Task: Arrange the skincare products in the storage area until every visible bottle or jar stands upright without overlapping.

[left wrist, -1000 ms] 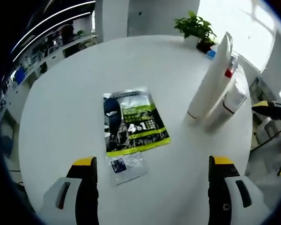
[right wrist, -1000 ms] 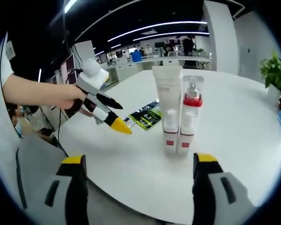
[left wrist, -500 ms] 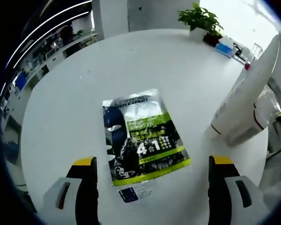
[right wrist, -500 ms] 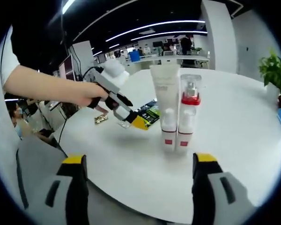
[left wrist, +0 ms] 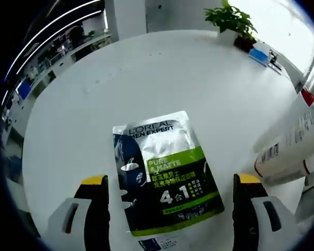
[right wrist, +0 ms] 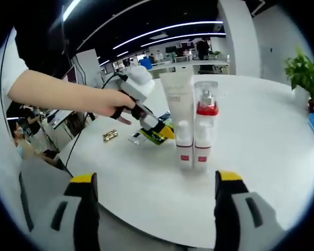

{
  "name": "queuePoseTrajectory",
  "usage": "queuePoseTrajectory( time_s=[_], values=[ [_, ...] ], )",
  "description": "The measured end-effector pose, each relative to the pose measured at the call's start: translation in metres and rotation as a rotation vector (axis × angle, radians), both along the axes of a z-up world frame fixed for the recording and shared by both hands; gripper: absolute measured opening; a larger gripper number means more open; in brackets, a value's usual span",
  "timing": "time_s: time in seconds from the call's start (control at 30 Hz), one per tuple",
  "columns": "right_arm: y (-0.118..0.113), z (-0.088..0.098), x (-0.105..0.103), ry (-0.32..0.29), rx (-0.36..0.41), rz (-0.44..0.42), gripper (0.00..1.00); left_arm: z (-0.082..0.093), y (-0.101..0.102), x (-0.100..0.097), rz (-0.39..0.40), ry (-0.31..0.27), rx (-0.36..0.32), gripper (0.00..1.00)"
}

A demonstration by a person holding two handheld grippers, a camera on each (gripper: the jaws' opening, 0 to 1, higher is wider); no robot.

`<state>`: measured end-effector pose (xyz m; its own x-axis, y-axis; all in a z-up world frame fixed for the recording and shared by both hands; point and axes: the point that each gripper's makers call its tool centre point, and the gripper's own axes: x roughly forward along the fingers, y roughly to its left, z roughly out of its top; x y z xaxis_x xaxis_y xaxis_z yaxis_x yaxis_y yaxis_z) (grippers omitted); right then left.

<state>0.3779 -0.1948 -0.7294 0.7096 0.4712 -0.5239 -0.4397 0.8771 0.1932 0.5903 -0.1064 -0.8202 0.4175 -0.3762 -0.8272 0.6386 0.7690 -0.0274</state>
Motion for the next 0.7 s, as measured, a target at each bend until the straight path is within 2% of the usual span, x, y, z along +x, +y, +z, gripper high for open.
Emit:
queuePoseTrajectory(
  time_s=[0.33,0.37,0.4,0.7],
  values=[
    [-0.003,0.0,0.001,0.006,0.008,-0.021,0.92,-0.013,0.0,0.005,0.045,0.038,0.026,0.97],
    [-0.003,0.0,0.001,0.004,0.008,-0.022,0.92,-0.012,0.0,0.009,0.05,0.019,0.033,0.97],
    [-0.003,0.0,0.002,0.003,0.008,-0.022,0.92,-0.013,0.0,0.007,0.053,0.031,0.033,0.97],
    [-0.004,-0.001,0.002,0.007,0.009,-0.029,0.91,-0.015,0.004,0.013,0.066,0.014,0.036,0.92]
  ],
)
